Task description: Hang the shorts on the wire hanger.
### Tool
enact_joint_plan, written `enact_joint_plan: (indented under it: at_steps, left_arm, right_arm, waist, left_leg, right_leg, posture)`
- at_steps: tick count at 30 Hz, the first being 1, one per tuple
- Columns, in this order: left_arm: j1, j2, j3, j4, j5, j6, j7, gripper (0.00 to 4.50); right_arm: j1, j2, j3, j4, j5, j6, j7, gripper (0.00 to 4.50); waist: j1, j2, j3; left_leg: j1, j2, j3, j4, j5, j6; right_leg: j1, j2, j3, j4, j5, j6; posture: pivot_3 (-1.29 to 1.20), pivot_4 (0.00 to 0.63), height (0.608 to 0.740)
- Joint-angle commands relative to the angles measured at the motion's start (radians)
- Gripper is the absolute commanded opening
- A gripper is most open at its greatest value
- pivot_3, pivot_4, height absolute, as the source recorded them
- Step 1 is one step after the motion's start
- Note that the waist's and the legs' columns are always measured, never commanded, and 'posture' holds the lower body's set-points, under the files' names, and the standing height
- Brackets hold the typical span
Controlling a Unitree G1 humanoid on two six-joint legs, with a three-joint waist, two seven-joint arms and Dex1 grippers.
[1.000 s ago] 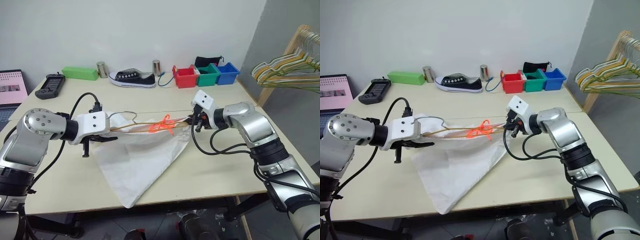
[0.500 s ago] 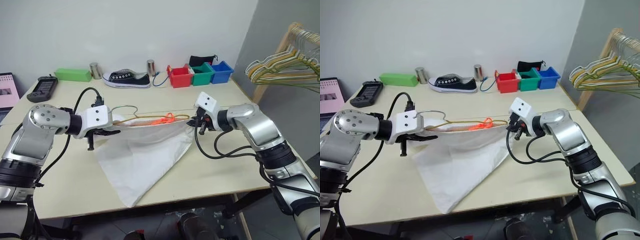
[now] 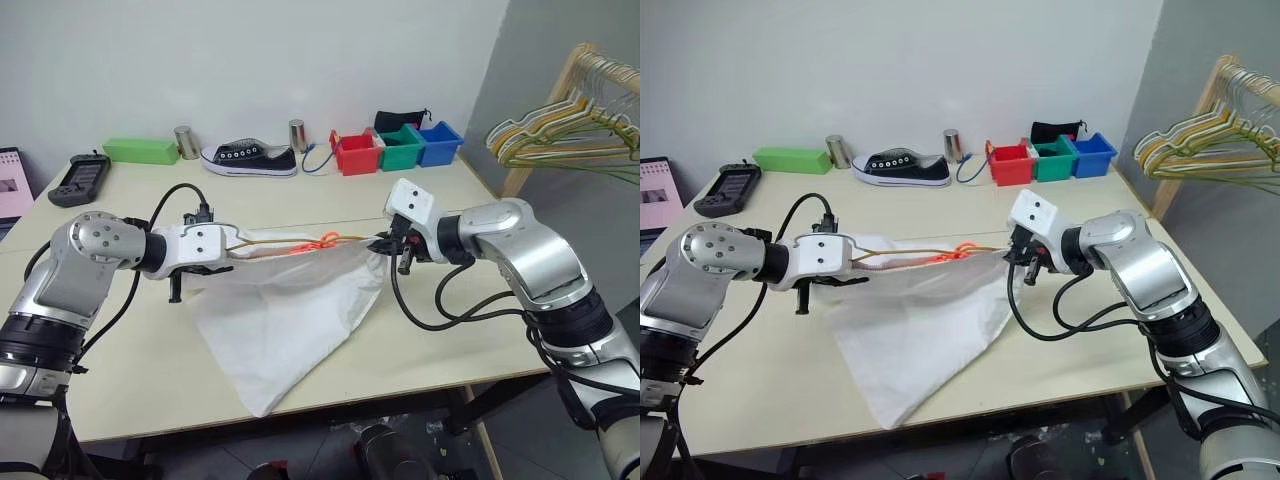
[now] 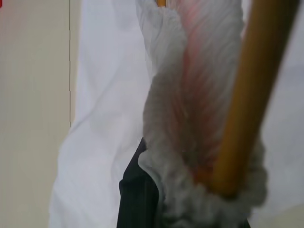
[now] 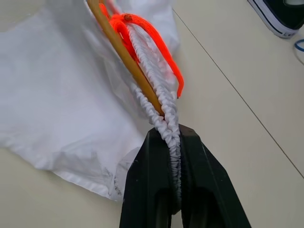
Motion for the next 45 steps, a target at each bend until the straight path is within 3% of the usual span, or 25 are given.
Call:
enact_joint_plan:
  at_steps: [1,16,27,31,36,45]
  left_arm:
    - [-0.041,0.001,-0.028,0.046,0.08,-0.02,0.018,0.0]
    - [-0.056,0.071,-0.056,0.17,0.148,-0.109,0.013,0.0]
    - [-0.086,-0.065,-0.067,0.087,0.141,-0.012,0.084,0.0]
    - [-0.097,-0.126,-0.055,0.011,0.117,0.052,0.08,0.0]
    - [-0.064,-0.131,-0.045,-0.123,0.09,0.098,0.046,0.0]
    - [-0.068,-0.136,-0.044,-0.199,0.092,0.143,0.054,0.0]
  right_arm:
    - [-0.066,-0.014,-0.049,-0.072,0.016,0.033,-0.028,0.01]
    - [-0.013,-0.173,0.005,-0.039,-0.028,-0.087,-0.007,0.01]
    - [-0.1,0.012,0.058,-0.084,0.011,-0.019,-0.059,0.01]
    - [-0.086,-0.015,0.141,-0.045,-0.079,-0.105,-0.073,0.01]
    - [-0.085,-0.054,0.185,0.045,-0.183,-0.226,-0.084,0.01]
    - [-0.078,-0.062,0.193,0.062,-0.218,-0.287,0.004,0.01]
  waist:
    - [-0.005,0.0,0.0]
    - [-0.046,0.0,0.0]
    - [-0.057,0.0,0.0]
    - [-0.049,0.0,0.0]
    - [-0.041,0.0,0.0]
    - [-0.039,0.0,0.0]
  left_leg:
    - [0.0,0.0,0.0,0.0,0.0,0.0]
    - [-0.001,0.0,0.001,-0.001,0.0,0.0]
    - [-0.001,0.0,0.0,-0.001,0.0,0.0]
    - [-0.002,0.0,0.0,-0.001,0.0,0.0]
    - [-0.002,0.0,0.0,-0.001,0.0,0.0]
    - [-0.001,0.0,0.0,-0.001,0.0,0.0]
  right_leg:
    - [0.0,0.0,0.0,0.0,0.0,0.0]
    - [-0.002,0.0,0.0,0.0,0.0,0.0]
    - [-0.001,0.0,0.0,0.001,0.0,0.0]
    - [-0.002,-0.001,0.0,0.0,0.0,0.0]
    - [-0.002,-0.001,0.0,0.0,0.0,0.0]
    - [-0.001,0.0,0.0,0.001,0.0,0.0]
  posture:
    - [-0.27,0.0,0.74]
    - [-0.27,0.0,0.74]
    - [-0.26,0.004,0.74]
    - [-0.26,0.004,0.74]
    - [-0.25,0.001,0.74]
    - [-0.24,0.0,0.74]
